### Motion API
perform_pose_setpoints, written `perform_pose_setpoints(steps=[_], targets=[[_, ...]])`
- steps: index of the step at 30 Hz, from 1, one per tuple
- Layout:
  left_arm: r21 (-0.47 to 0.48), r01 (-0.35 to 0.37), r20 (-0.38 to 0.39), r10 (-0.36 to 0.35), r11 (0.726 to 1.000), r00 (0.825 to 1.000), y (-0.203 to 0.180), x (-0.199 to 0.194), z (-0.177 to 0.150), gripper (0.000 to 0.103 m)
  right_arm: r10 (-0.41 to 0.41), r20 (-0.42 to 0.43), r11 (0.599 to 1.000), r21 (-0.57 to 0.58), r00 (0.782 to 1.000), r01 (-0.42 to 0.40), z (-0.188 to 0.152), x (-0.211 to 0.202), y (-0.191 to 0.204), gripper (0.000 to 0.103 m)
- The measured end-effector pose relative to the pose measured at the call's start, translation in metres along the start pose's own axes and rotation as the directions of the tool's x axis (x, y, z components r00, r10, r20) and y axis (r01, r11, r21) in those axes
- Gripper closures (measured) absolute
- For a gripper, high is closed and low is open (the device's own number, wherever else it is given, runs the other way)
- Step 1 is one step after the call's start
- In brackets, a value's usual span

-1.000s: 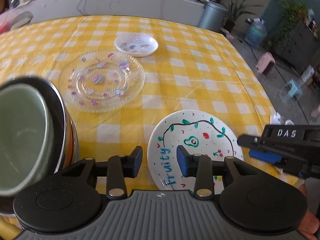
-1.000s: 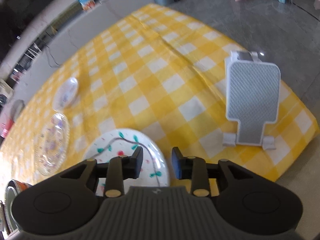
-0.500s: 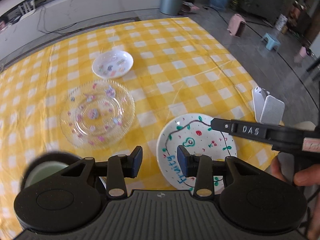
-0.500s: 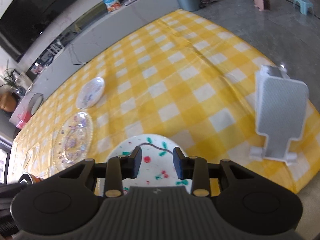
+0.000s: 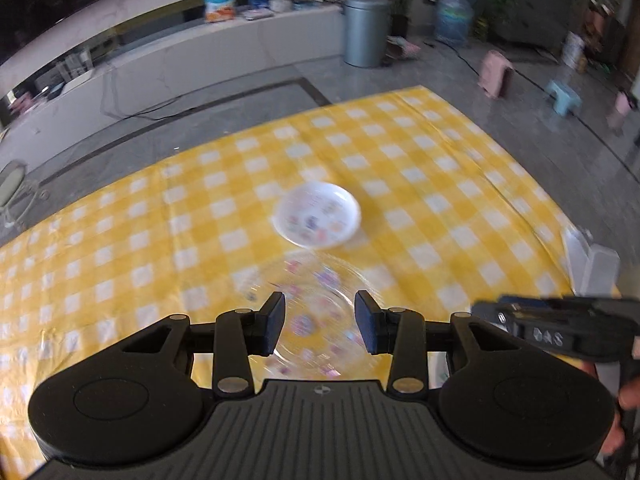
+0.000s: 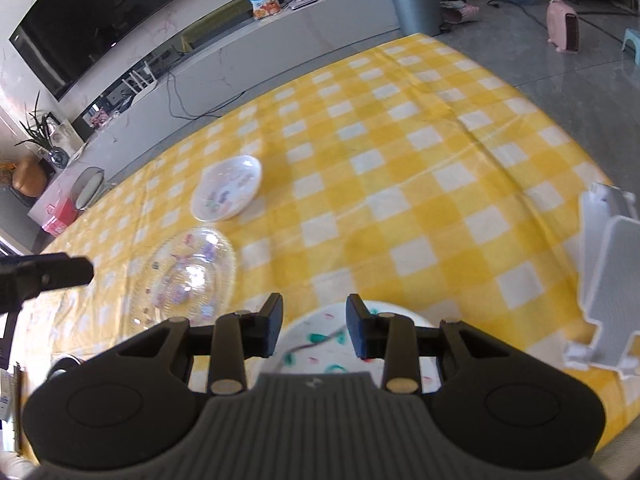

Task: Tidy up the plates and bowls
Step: 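Move both grippers to the clear glass plate rim and close on it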

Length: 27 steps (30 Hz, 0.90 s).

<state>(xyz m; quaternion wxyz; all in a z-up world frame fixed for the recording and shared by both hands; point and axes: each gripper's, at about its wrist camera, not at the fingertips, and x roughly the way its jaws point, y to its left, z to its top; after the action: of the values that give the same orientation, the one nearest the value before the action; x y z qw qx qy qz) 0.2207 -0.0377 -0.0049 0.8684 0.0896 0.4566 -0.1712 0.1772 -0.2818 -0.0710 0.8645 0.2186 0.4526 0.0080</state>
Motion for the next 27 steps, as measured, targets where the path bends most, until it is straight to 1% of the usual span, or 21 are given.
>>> perform_pose_setpoints(steps=[2,3,5,8,10,12,14,16,19,22,25,27], targets=[[-0.023,-0.013,-0.012,0.013,1.000,1.000,0.013,0.007,0.004,0.058,0.005,-0.006,1.000,0.011,1.000,-0.004,0.005,0.005,0.009,0.067],[-0.034,-0.007,-0.015,0.006,0.999,1.000,0.020,0.010,0.005,0.058,0.012,-0.006,1.000,0.014,1.000,-0.012,0.008,0.008,0.014,0.066],[-0.060,0.033,-0.035,-0.035,0.998,0.999,0.033,0.019,0.007,0.058,0.027,-0.008,0.999,0.024,1.000,-0.027,0.014,0.013,0.023,0.064],[-0.120,0.105,-0.077,-0.115,0.987,0.990,0.054,0.036,0.007,0.058,0.049,-0.020,0.998,0.036,0.999,-0.048,0.019,0.023,0.034,0.063],[-0.137,0.125,-0.085,-0.137,0.983,0.987,0.062,0.046,0.005,0.056,0.062,-0.032,0.997,0.047,0.998,-0.060,0.022,0.031,0.038,0.063],[-0.132,0.135,-0.088,-0.147,0.982,0.985,0.068,0.054,0.004,0.054,0.076,-0.043,0.995,0.065,0.996,-0.073,0.023,0.040,0.036,0.064],[-0.130,0.147,-0.107,-0.162,0.980,0.981,0.071,0.065,0.003,0.053,0.090,-0.055,0.993,0.075,0.994,-0.086,0.022,0.048,0.033,0.064],[-0.128,0.152,-0.132,-0.169,0.980,0.977,0.074,0.075,0.001,0.053,0.096,-0.067,0.992,0.085,0.993,-0.091,0.021,0.055,0.029,0.064],[-0.122,0.145,-0.163,-0.164,0.982,0.973,0.077,0.091,-0.001,0.053,0.115,-0.085,0.989,0.102,0.990,-0.106,0.019,0.064,0.026,0.070],[-0.117,0.121,-0.161,-0.139,0.986,0.977,0.084,0.098,-0.005,0.053,0.145,-0.093,0.986,0.091,0.985,-0.136,0.016,0.070,0.030,0.072],[-0.117,0.119,-0.164,-0.137,0.986,0.977,0.093,0.104,-0.010,0.053,0.158,-0.097,0.987,0.049,0.983,-0.154,0.012,0.075,0.037,0.072],[-0.128,0.120,-0.173,-0.142,0.984,0.975,0.099,0.108,-0.014,0.053,0.152,-0.107,0.988,0.039,0.983,-0.149,0.010,0.079,0.038,0.072]])
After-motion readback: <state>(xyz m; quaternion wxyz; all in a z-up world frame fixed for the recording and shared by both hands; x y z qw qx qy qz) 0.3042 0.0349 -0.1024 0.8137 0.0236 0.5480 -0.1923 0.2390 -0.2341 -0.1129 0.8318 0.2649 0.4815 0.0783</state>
